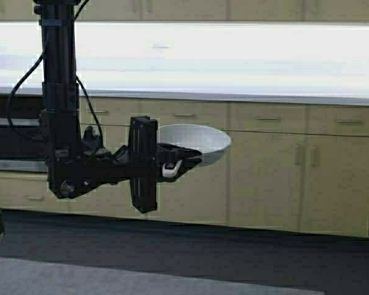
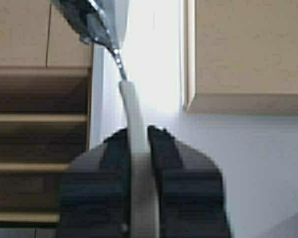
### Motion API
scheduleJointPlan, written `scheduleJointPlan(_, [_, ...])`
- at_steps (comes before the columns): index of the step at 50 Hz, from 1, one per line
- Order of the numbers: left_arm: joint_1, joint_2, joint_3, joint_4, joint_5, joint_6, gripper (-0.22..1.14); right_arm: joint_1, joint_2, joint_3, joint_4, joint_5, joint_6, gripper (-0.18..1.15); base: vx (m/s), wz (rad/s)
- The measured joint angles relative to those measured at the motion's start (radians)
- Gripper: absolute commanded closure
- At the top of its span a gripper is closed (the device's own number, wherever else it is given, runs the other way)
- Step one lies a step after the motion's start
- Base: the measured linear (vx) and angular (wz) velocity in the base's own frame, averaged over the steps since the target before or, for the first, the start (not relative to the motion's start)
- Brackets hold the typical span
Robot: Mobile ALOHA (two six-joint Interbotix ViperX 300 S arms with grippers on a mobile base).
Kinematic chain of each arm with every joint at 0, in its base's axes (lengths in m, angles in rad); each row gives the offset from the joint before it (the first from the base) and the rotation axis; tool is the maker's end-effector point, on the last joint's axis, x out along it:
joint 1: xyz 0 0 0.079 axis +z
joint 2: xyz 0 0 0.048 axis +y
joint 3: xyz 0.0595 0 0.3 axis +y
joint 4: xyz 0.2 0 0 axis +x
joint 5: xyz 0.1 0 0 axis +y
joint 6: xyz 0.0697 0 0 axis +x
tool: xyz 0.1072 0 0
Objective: Wash the pan
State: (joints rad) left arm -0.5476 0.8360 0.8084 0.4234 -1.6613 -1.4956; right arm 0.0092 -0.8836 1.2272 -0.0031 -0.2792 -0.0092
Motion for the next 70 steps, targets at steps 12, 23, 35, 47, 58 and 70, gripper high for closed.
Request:
scheduleJointPlan(12, [0.011, 0.0, -0.008, -0.003, 0.0, -0.009, 0.89, 0.0, -0.003, 0.002, -0.002, 0.0, -0.002, 0.91, 0.09, 0.74])
scheduleJointPlan(23, [0.009, 0.002, -0.009, -0.005, 0.0, -0.017, 0.89, 0.002, -0.002, 0.005, -0.002, 0.0, -0.002, 0.91, 0.08, 0.69])
scheduleJointPlan(35, [0.009, 0.002, -0.015, -0.006, 0.0, -0.018, 0.89, 0.002, 0.023, 0.005, -0.002, 0.002, -0.002, 0.91, 0.07, 0.54])
scheduleJointPlan(47, [0.002, 0.002, -0.021, -0.018, 0.0, -0.017, 0.89, 0.0, 0.023, 0.005, -0.003, 0.002, -0.002, 0.91, 0.09, 0.52])
scheduleJointPlan(58, [0.011, 0.002, -0.02, -0.023, 0.0, -0.023, 0.89, 0.002, 0.021, 0.003, -0.003, 0.0, -0.003, 0.91, 0.09, 0.56])
scheduleJointPlan(70, [0.008, -0.015, -0.017, -0.015, 0.0, -0.028, 0.89, 0.0, 0.02, 0.003, -0.003, 0.0, -0.002, 0.91, 0.11, 0.54])
